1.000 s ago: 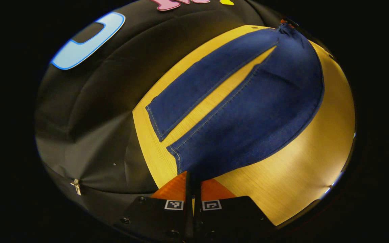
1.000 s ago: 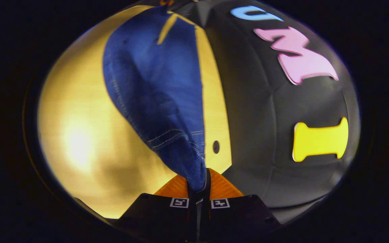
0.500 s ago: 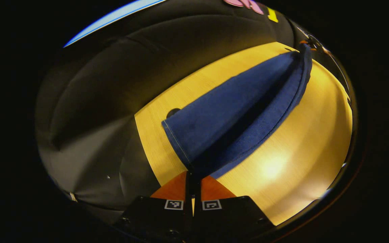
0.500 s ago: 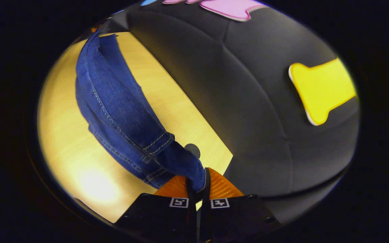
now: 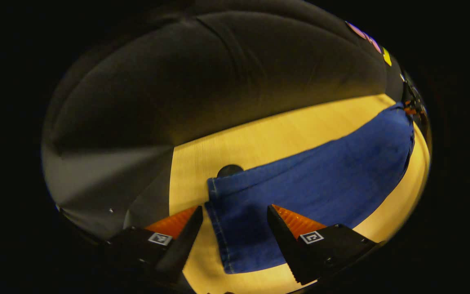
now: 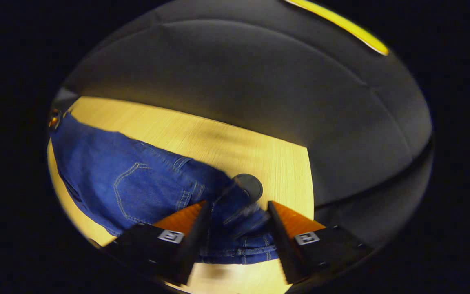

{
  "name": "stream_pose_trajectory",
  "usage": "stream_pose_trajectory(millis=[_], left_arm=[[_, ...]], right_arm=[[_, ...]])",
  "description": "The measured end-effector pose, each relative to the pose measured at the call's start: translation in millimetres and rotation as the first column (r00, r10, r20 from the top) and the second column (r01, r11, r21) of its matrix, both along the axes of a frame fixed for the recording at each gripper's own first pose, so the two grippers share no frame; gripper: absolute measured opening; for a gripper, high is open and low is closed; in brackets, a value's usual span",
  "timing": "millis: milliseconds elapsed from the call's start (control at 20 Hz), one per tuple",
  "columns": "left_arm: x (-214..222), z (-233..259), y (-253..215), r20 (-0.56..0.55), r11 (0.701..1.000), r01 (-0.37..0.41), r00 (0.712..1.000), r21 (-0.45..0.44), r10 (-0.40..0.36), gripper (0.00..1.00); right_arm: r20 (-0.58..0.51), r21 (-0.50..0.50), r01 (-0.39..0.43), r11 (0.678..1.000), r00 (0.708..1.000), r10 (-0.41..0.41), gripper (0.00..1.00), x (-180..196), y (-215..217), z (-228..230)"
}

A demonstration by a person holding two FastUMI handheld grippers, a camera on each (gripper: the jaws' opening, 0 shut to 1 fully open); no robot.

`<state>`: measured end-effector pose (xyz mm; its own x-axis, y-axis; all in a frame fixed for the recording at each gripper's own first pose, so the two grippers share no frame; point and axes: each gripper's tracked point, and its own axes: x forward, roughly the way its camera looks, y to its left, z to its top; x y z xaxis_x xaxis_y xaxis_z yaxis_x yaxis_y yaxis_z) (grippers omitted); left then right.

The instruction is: Grasp the waist and the cuffs of the jeans and fold them to make the two legs overlap; first hold the waist and fold one-third of the jeans toward the cuffs, then hold the cuffs and fold the remaining one-third in the same direction to finish folding.

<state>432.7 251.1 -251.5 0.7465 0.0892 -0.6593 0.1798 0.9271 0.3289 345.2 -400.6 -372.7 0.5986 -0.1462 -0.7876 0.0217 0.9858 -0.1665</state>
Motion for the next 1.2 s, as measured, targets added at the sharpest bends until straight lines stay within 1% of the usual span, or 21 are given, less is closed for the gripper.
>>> stream_pose_trajectory(millis=[50,100,150,200,250,300,350,400,450,500,550,600,650,700,750,850,900,1000,1100,1200], left_arm=[[-1,11,-2,0.057,1.000,-0.025,0.998,-0.018,0.026,0.98],[-1,25,-4,0.133,0.998,-0.055,0.989,-0.038,0.059,0.98],[-6,39,-2,0.199,0.994,-0.095,0.974,-0.049,0.103,0.98],[-15,52,0,0.280,0.987,-0.152,0.946,-0.057,0.162,0.98],[-23,49,-1,0.339,0.978,-0.189,0.917,-0.091,0.209,0.98],[-34,52,-3,0.393,0.968,-0.215,0.886,-0.127,0.248,0.98],[-43,57,-4,0.424,0.959,-0.230,0.861,-0.164,0.280,0.98],[-51,57,-8,0.435,0.950,-0.242,0.847,-0.195,0.305,0.98],[-53,53,-8,0.441,0.944,-0.247,0.838,-0.219,0.321,0.98],[-55,48,-9,0.439,0.938,-0.255,0.833,-0.234,0.336,0.98],[-59,44,-13,0.432,0.935,-0.259,0.834,-0.244,0.343,0.98],[-73,45,-19,0.424,0.932,-0.263,0.836,-0.248,0.349,0.98],[-86,40,-26,0.405,0.931,-0.263,0.845,-0.252,0.348,0.98],[-108,33,-35,0.386,0.926,-0.271,0.850,-0.264,0.359,0.98],[-126,28,-44,0.366,0.919,-0.269,0.856,-0.287,0.365,0.98],[-143,18,-65,0.334,0.911,-0.258,0.869,-0.323,0.365,0.99],[-148,14,-71,0.323,0.915,-0.254,0.878,-0.314,0.355,0.99],[-152,8,-81,0.310,0.936,-0.231,0.899,-0.266,0.310,0.99],[-156,-1,-97,0.304,0.947,-0.199,0.913,-0.250,0.272,0.99],[-155,1,-114,0.308,0.947,-0.180,0.915,-0.267,0.261,0.99]], right_arm=[[0.025,0.041,0.036,0.999,0.999,-0.037,0.82,-5,2,5],[0.050,0.060,0.074,0.995,0.996,-0.077,1.00,-8,1,9],[0.079,0.062,0.103,0.993,0.991,-0.108,0.98,-12,-1,14],[0.116,0.051,0.136,0.989,0.983,-0.141,0.99,-20,-2,20],[0.153,0.046,0.161,0.986,0.974,-0.167,1.00,-25,-2,19],[0.187,0.047,0.201,0.978,0.960,-0.207,0.98,-34,-4,22],[0.209,0.070,0.246,0.967,0.944,-0.256,0.98,-41,-5,23],[0.226,0.097,0.308,0.947,0.919,-0.322,0.98,-50,-11,21],[0.239,0.140,0.367,0.920,0.889,-0.391,0.98,-54,-17,19],[0.251,0.177,0.418,0.891,0.857,-0.451,0.98,-63,-21,4],[0.253,0.219,0.465,0.858,0.822,-0.510,0.94,-68,-27,-3],[0.242,0.252,0.497,0.831,0.798,-0.551,0.99,-71,-31,-7],[0.238,0.258,0.528,0.809,0.777,-0.583,0.99,-72,-37,-8],[0.242,0.259,0.550,0.794,0.759,-0.605,0.99,-69,-43,-12],[0.261,0.257,0.558,0.789,0.746,-0.613,0.99,-63,-48,-12],[0.302,0.250,0.570,0.783,0.722,-0.622,0.98,-54,-57,-6],[0.311,0.257,0.576,0.776,0.711,-0.630,0.98,-51,-58,-6],[0.288,0.306,0.586,0.751,0.694,-0.659,0.98,-43,-53,-16],[0.274,0.309,0.601,0.737,0.686,-0.674,0.98,-40,-54,-26],[0.288,0.287,0.598,0.748,0.691,-0.663,0.99,-37,-52,-29]])
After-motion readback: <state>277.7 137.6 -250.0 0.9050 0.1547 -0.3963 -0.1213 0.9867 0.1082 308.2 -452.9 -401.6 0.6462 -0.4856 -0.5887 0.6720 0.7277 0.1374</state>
